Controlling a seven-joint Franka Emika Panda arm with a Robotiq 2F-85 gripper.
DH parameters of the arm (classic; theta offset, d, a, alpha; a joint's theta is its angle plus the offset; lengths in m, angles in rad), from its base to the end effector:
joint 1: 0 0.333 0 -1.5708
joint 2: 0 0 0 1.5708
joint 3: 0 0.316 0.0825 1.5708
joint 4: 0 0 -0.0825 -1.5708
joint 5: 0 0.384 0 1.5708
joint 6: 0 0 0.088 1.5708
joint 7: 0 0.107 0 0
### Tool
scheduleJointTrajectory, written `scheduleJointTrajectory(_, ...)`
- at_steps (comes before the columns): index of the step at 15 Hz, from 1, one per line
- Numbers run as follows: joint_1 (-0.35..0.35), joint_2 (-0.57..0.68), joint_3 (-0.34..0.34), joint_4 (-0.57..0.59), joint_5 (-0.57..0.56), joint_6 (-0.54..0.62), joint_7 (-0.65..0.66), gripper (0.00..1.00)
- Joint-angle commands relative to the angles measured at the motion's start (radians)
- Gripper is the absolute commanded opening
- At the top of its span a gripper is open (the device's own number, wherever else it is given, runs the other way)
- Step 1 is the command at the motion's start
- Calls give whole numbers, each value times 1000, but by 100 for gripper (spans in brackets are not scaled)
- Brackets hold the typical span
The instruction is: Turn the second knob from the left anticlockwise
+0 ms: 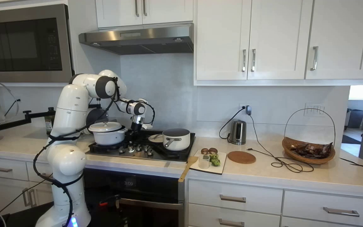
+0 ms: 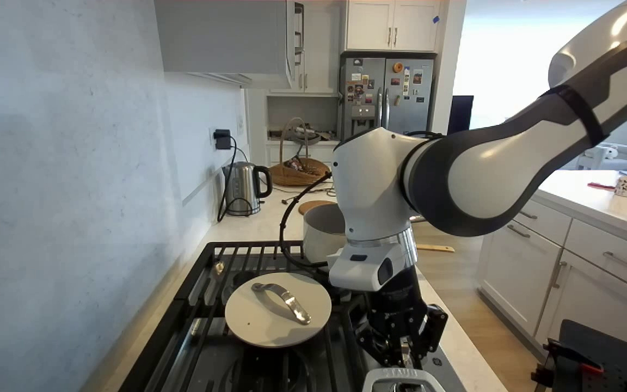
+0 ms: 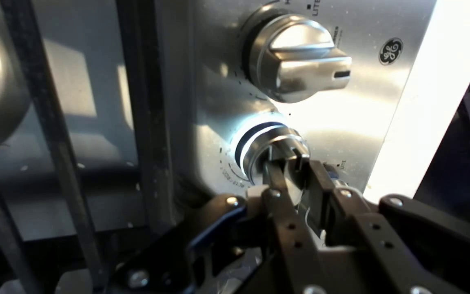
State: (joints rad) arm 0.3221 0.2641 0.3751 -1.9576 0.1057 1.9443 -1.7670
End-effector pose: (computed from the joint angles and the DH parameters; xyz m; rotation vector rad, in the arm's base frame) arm 0.4393 0.3683 0.3335 -1.0114 -2.6536 0.1830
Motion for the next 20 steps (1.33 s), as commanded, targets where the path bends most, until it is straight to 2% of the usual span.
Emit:
scheduleJointTrajectory(1,-4,12,2,-58,-27,-78,-22,45)
scheduleJointTrajectory(2,-4,13,1,-56,-27,-83,-20,46)
scheduleJointTrajectory(5,-2,15,0,-31,-37,-137,-4,66)
scheduleJointTrajectory(8,6,11,-1,0,-62,-211,14,90)
scheduleJointTrajectory(10,16,15,0,23,-83,-255,32,99)
scheduleJointTrajectory(14,32,17,5,71,-120,-327,40,100)
scheduleJointTrajectory(20,27,-21,10,83,-91,-380,36,100)
